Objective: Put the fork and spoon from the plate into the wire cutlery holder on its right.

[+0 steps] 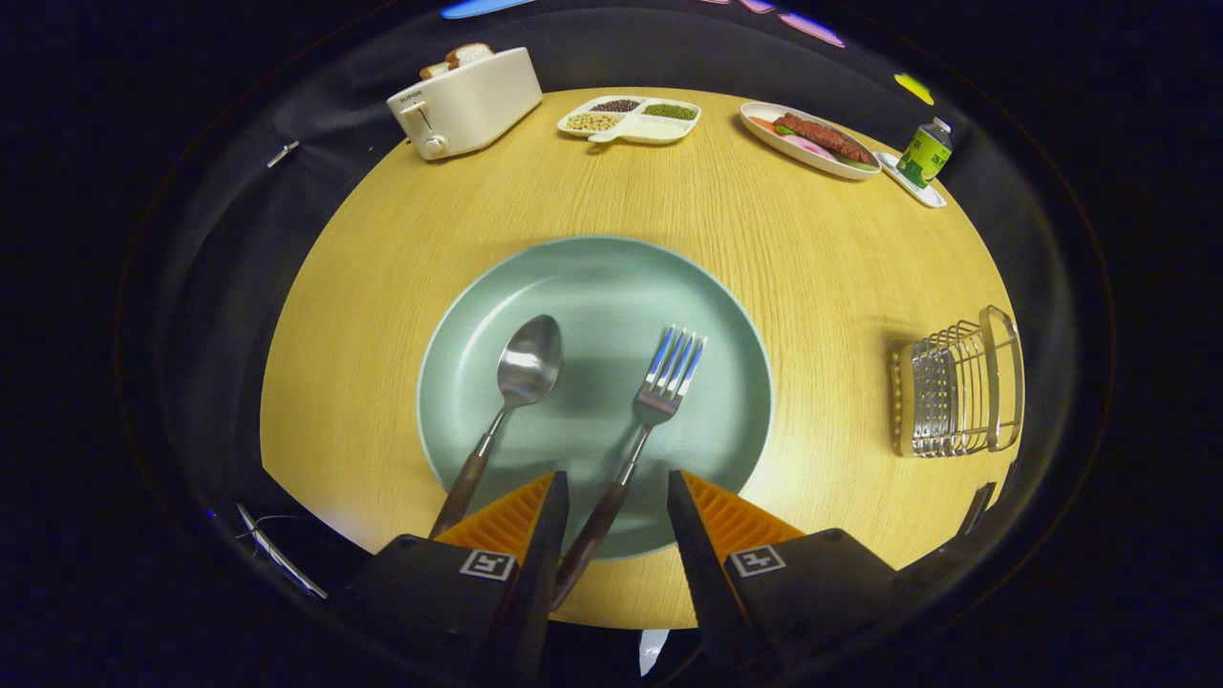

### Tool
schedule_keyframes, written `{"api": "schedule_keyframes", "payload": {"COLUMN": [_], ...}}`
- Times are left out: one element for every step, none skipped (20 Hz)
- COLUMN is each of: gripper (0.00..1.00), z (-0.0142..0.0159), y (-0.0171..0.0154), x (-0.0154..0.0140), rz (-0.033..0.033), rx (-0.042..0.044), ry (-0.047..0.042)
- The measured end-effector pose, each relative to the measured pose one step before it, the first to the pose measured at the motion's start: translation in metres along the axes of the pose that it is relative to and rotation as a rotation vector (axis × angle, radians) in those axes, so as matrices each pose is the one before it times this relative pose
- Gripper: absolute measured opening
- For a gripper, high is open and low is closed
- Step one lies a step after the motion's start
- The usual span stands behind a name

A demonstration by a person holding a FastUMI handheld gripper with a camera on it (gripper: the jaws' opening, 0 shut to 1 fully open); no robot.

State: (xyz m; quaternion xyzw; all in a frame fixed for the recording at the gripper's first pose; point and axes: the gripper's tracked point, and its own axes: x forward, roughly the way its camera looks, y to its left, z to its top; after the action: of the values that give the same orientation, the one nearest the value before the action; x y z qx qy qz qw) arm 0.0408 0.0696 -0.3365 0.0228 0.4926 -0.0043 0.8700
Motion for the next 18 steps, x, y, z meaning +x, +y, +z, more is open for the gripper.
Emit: {"api": "schedule_keyframes", "payload": {"gripper": [0.63, 0.56, 0.52, 0.48, 0.46, 0.4, 0.39, 0.29, 0.28, 0.14, 0.13, 0.1, 0.07, 0.07, 0.07, 0.07, 0.07, 0.07], "z": [-0.00471, -0.00383, -0.00086, 0.00432, -0.00132, -0.00067, 0.00209, -0.00055, 0.00461, -0.00055, 0.00136, -0.00187, -0.00131, 0.00043, 0.00004, -0.00008, 0.00071, -0.0005], "y": [0.00106, -0.0012, -0.00024, -0.00179, 0.0007, 0.00121, -0.00435, -0.00039, -0.00521, -0.00029, 0.00064, -0.00006, -0.00079, -0.00121, -0.00031, 0.00017, 0.00084, 0.00106], "x": [0.00366, 0.00358, 0.00222, 0.00116, -0.00079, 0.00129, -0.00464, 0.00471, -0.0025, 0.00374, -0.00133, 0.00052, 0.00357, -0.00479, -0.00243, -0.00233, -0.00475, -0.00572], "rz": [0.00259, -0.00708, -0.00511, -0.0055, 0.00186, 0.00745, -0.01135, 0.00326, 0.00186, 0.01344, 0.02392, 0.01968, 0.01028, 0.01076, 0.01485, 0.01537, 0.01649, 0.0189], "rx": [0.00098, -0.00131, -0.00427, -0.00844, -0.00594, -0.00557, -0.00601, -0.00189, 0.00596, 0.00453, 0.00149, -0.00634, -0.00288, 0.00364, 0.00723, 0.00677, 0.00306, -0.00659], "ry": [0.02607, 0.02242, 0.0104, -0.00712, 0.00887, 0.00855, 0.01006, 0.01059, 0.00076, 0.00874, 0.00705, 0.0147, 0.01545, 0.00917, 0.00486, 0.00157, 0.00127, 0.00413]}}
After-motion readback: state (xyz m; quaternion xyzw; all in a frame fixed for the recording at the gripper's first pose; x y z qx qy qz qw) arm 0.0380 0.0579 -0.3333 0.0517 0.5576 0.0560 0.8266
